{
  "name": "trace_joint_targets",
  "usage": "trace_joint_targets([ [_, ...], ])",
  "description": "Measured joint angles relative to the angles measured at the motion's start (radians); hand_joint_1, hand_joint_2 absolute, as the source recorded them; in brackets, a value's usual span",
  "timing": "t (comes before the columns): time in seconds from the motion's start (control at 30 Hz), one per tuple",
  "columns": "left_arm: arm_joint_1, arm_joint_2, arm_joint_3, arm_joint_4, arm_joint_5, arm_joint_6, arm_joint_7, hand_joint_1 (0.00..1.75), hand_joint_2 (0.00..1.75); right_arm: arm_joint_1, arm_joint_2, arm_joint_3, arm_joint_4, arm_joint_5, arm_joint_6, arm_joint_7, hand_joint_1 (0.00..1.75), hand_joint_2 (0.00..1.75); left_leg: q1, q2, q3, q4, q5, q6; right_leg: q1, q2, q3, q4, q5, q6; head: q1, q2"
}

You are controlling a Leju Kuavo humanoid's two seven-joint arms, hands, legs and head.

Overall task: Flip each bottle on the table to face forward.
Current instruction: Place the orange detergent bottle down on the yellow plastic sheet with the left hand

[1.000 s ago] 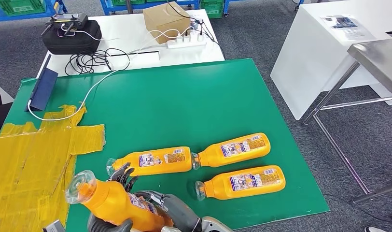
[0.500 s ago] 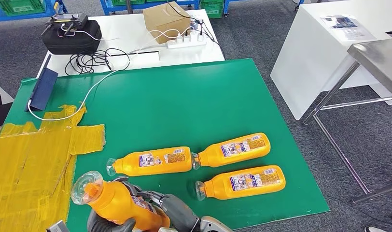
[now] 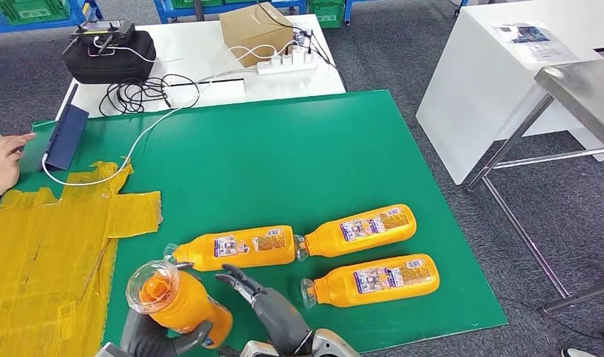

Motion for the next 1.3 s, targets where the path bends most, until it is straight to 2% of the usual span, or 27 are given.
trace_joint_targets([
  [0.13,-0.003,0.017,0.084,-0.084,-0.395,0.279,0.083,1.75,1.75,-0.042,0.000,-0.042,-0.063,0.067,0.011,0.040,0.00,1.75,0.000,0.001,0.000,0.000,0.001,-0.001,0.000,0.000,0.000,0.001,0.000,0.000,0.000,0.000],
  [0.2,-0.014,0.048,0.124,-0.101,-0.585,0.372,0.145,1.75,1.75,-0.106,-0.003,-0.055,-0.072,0.071,0.044,0.051,0.00,1.75,0.000,0.001,0.000,0.000,0.003,-0.001,0.000,0.001,-0.001,0.001,0.001,-0.001,0.000,0.000],
  [0.3,-0.038,0.117,0.157,-0.082,-0.822,0.437,0.246,1.75,1.75,-0.211,-0.014,-0.078,-0.054,0.058,0.093,0.048,0.00,1.75,0.000,0.000,0.000,0.000,0.005,-0.002,0.000,0.000,-0.001,0.001,0.002,-0.001,0.000,0.000],
  [0.4,-0.070,0.201,0.159,-0.014,-0.969,0.469,0.332,1.75,1.75,-0.311,-0.029,-0.094,0.002,0.064,0.125,0.044,0.00,1.75,0.000,0.000,0.000,0.000,0.007,-0.002,0.000,0.000,-0.001,0.002,0.004,-0.003,0.000,0.000],
  [0.5,-0.091,0.264,0.155,0.051,-1.035,0.484,0.380,1.75,1.75,-0.380,-0.044,-0.102,0.063,0.068,0.149,0.043,0.00,1.75,0.000,0.000,0.000,0.000,0.007,-0.002,0.000,0.000,-0.001,0.002,0.004,-0.002,0.000,0.000],
  [0.7,-0.130,0.349,0.112,0.158,-1.106,0.461,0.414,1.75,1.75,-0.470,-0.060,-0.101,0.175,0.065,0.205,0.060,0.00,1.75,0.000,-0.001,-0.001,0.000,0.008,-0.002,0.000,0.000,-0.002,0.002,0.004,-0.002,0.000,0.000],
  [0.83,-0.186,0.394,0.056,0.247,-1.134,0.417,0.417,1.75,1.75,-0.535,-0.060,-0.083,0.275,0.056,0.245,0.077,0.00,1.75,0.000,-0.001,-0.002,0.000,0.008,-0.002,0.000,0.000,-0.002,0.002,0.004,-0.002,0.000,0.000],
  [0.97,-0.278,0.427,-0.027,0.383,-1.136,0.358,0.394,1.75,1.75,-0.613,-0.046,-0.048,0.417,0.048,0.287,0.082,0.00,1.75,0.000,-0.001,-0.002,0.000,0.008,-0.002,0.000,0.000,-0.003,0.003,0.004,-0.002,0.000,0.000],
  [1.13,-0.429,0.456,-0.143,0.573,-1.083,0.302,0.349,1.75,1.75,-0.689,-0.008,0.006,0.611,0.050,0.319,0.073,0.00,1.75,0.000,-0.008,-0.002,0.000,0.011,-0.003,0.000,-0.006,0.000,0.005,0.005,-0.002,0.000,0.000],
  [1.3,-0.508,0.472,-0.199,0.664,-1.068,0.299,0.340,1.75,1.75,-0.720,0.012,0.034,0.708,0.050,0.319,0.068,0.00,1.75,0.000,-0.011,-0.001,0.000,0.012,-0.003,0.000,-0.009,0.001,0.005,0.004,-0.002,0.000,0.000],
])
